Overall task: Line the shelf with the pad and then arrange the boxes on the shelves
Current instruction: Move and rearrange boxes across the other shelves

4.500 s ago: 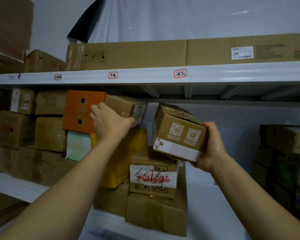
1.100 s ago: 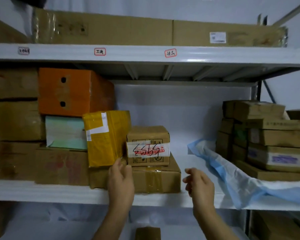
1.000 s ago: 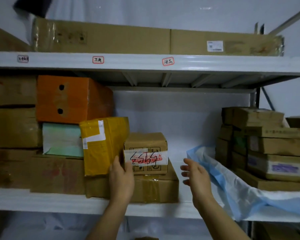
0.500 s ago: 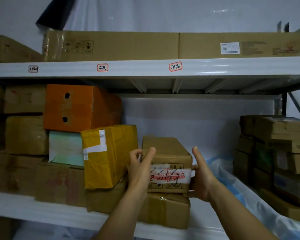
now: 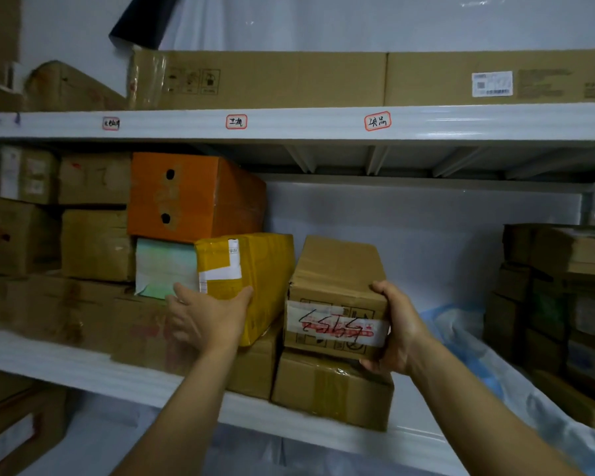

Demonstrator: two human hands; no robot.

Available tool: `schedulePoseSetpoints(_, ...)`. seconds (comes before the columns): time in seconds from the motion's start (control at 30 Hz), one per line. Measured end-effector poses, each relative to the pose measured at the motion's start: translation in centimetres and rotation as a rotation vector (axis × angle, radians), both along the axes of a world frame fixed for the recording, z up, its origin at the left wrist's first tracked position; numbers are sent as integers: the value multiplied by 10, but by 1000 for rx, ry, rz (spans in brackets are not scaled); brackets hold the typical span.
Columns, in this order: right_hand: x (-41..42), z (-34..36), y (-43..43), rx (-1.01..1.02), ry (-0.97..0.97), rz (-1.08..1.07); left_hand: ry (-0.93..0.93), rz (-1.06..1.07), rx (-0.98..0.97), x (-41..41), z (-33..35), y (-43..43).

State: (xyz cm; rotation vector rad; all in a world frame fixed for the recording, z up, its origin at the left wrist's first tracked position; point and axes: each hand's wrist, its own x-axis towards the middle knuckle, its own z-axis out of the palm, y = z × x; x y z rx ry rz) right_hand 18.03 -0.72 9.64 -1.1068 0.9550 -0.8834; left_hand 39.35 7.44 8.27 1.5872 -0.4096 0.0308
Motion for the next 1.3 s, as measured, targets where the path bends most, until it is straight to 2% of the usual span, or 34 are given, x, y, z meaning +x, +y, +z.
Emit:
schedulePoseSetpoints(0.13, 18, 0, 4, -9, 22, 16, 22, -140, -42, 13, 7, -9)
schedulePoseSetpoints(0.3, 31, -8, 2, -38, -21, 24, -72, -92, 20, 5, 2, 1)
schedulePoseSetpoints(0.53, 30, -30, 49, -135, -149, 22, -100, -214, -196, -15, -21, 55)
schedulePoseSetpoints(0.83, 4, -105, 157, -157, -222, 188, -109, -353, -284, -12, -103, 173)
schedulePoseSetpoints(1.03, 1, -173, 218, -107, -159, 349, -88, -423, -309, -2, -166, 247)
schedulePoseSetpoints(1.17, 6, -219, 255, -18, -159, 451, -71, -383, -219, 8, -207, 298)
schedulePoseSetpoints(1.3, 27, -259, 278, 64, 4, 452, 127, -372, -90, 15, -245, 328)
